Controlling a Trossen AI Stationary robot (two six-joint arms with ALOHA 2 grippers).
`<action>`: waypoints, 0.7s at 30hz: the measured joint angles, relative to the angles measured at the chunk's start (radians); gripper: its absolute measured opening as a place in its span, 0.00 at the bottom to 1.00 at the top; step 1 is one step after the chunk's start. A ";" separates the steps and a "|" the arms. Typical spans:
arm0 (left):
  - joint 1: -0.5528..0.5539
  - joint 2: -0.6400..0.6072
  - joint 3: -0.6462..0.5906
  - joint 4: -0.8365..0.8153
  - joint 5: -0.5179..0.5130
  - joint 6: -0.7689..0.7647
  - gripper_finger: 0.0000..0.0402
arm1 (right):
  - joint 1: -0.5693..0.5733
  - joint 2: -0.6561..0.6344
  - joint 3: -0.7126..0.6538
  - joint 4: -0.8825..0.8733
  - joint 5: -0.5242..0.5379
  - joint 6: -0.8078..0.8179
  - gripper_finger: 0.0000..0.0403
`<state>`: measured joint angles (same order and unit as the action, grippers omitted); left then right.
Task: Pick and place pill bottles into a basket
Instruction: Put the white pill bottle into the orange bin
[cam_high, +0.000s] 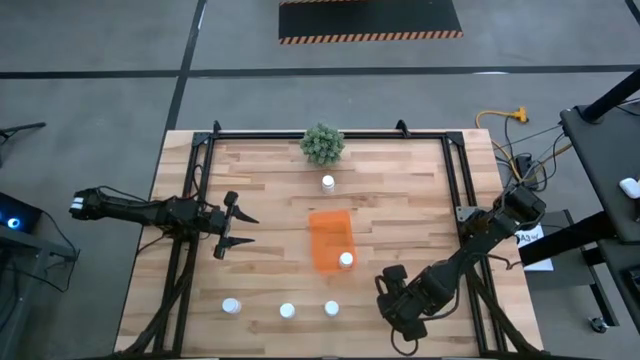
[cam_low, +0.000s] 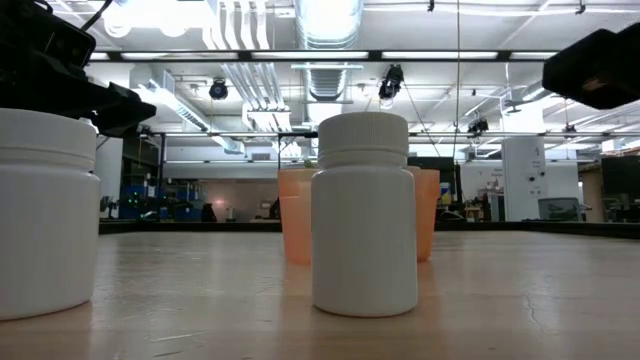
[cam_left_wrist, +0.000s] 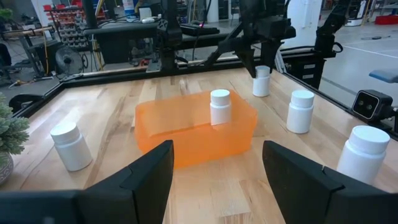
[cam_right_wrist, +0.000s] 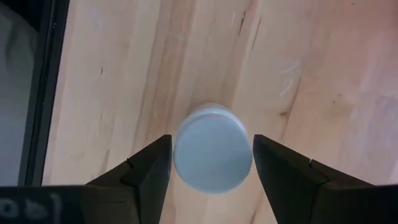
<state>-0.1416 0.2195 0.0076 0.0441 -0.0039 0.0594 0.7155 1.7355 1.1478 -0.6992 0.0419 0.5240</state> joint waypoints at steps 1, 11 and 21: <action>0.000 0.000 0.000 0.000 0.000 0.000 0.57 | 0.000 0.000 -0.005 0.007 -0.001 0.000 0.53; 0.000 0.000 0.000 0.000 0.000 0.000 0.57 | 0.000 0.000 -0.008 0.012 0.000 0.000 0.53; 0.000 0.000 0.000 0.000 0.000 0.000 0.57 | 0.000 0.000 0.001 0.023 -0.016 -0.003 0.44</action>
<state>-0.1417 0.2199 0.0078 0.0440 -0.0037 0.0597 0.7151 1.7355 1.1491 -0.6759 0.0256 0.5206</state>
